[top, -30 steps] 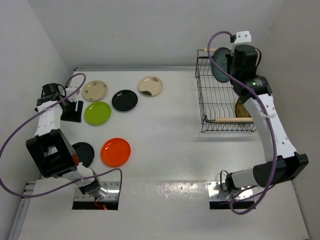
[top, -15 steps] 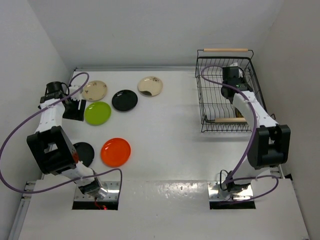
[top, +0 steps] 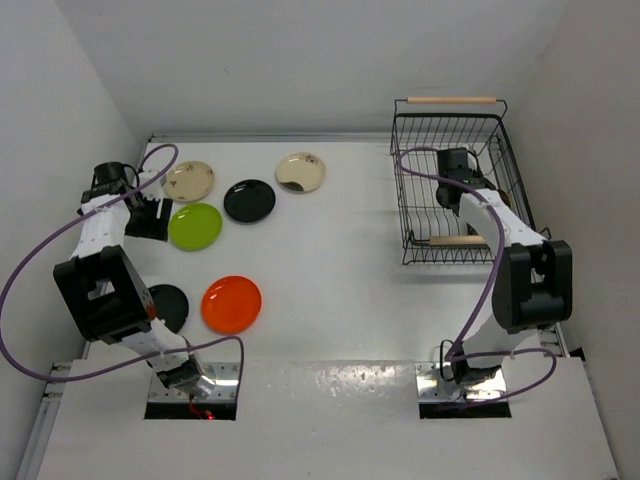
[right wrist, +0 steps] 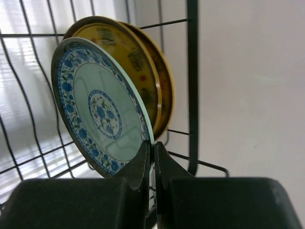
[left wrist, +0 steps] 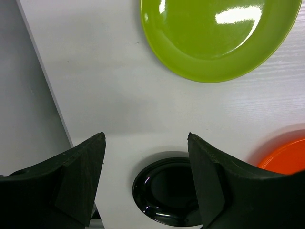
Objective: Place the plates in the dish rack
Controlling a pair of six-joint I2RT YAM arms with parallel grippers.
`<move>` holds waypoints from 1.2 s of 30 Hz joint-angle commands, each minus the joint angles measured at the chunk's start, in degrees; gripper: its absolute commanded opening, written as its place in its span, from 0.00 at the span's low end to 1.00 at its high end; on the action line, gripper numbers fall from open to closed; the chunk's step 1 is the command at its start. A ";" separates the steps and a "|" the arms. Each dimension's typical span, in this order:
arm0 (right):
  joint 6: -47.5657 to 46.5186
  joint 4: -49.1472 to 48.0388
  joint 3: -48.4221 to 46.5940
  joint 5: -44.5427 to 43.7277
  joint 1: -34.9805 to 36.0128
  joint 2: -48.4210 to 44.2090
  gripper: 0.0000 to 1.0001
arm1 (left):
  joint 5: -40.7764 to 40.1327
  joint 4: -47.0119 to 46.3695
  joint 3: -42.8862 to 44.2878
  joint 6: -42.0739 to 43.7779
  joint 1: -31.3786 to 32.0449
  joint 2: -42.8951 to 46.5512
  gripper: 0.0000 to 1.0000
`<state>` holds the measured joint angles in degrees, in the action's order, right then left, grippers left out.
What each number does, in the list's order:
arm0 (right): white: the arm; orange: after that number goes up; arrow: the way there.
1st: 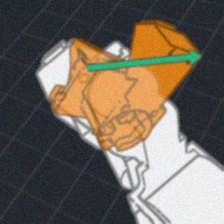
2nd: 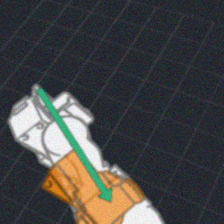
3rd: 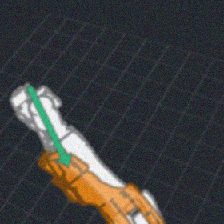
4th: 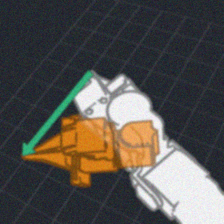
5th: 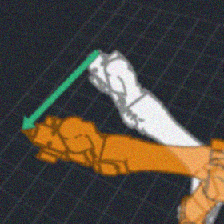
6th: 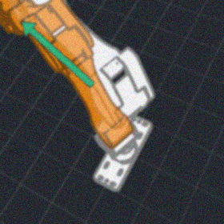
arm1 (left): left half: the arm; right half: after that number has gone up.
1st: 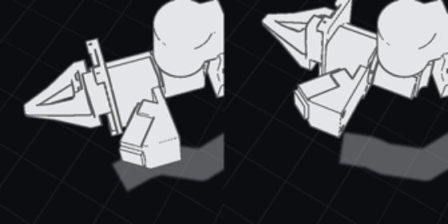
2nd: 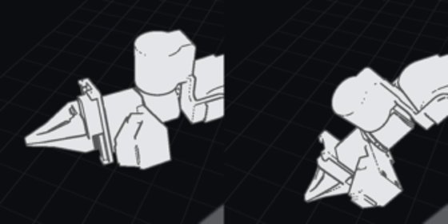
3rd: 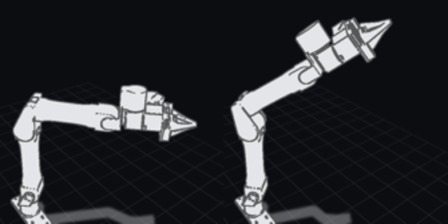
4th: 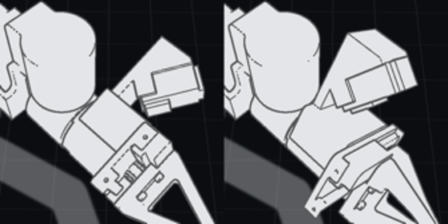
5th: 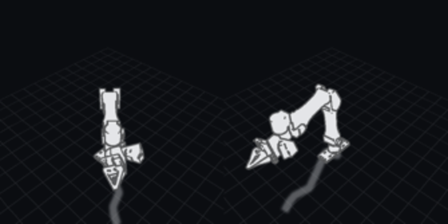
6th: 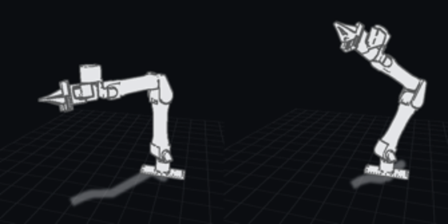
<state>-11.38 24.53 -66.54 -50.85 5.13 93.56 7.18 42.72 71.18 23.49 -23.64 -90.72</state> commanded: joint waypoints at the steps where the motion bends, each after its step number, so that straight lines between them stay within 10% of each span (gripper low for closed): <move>1: 3.47 -0.54 -0.17 0.66 0.24 1.18 0.00 | 0.29 -0.97 2.04 -0.37 0.26 0.19 0.74; 6: 5.57 2.61 -2.27 2.07 0.24 3.73 0.06 | 0.29 -0.97 1.51 0.16 0.26 0.19 0.74; 12: 5.67 4.03 -5.79 3.21 0.32 2.25 0.60 | -0.24 2.36 0.98 5.76 0.26 0.19 0.82; 19: 5.75 7.45 -10.97 8.22 0.59 -2.85 0.93 | -6.30 15.80 -1.56 23.69 -5.17 -5.42 0.84; 28: 4.96 9.22 -14.23 14.20 4.88 -7.60 0.99 | -9.73 10.45 -7.63 22.75 -12.40 -14.47 0.84; 32: 3.03 8.08 -14.23 12.18 7.44 -9.27 0.99 | -6.57 10.98 -8.77 22.75 -13.80 -17.12 0.76; 36: 2.06 6.23 -12.91 11.39 9.20 -11.20 0.99 | -4.89 11.51 -10.09 22.75 -13.80 -17.12 0.30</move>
<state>-7.97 33.30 -79.00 -38.39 13.65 85.65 -2.44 54.19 63.13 45.01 -36.86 -105.93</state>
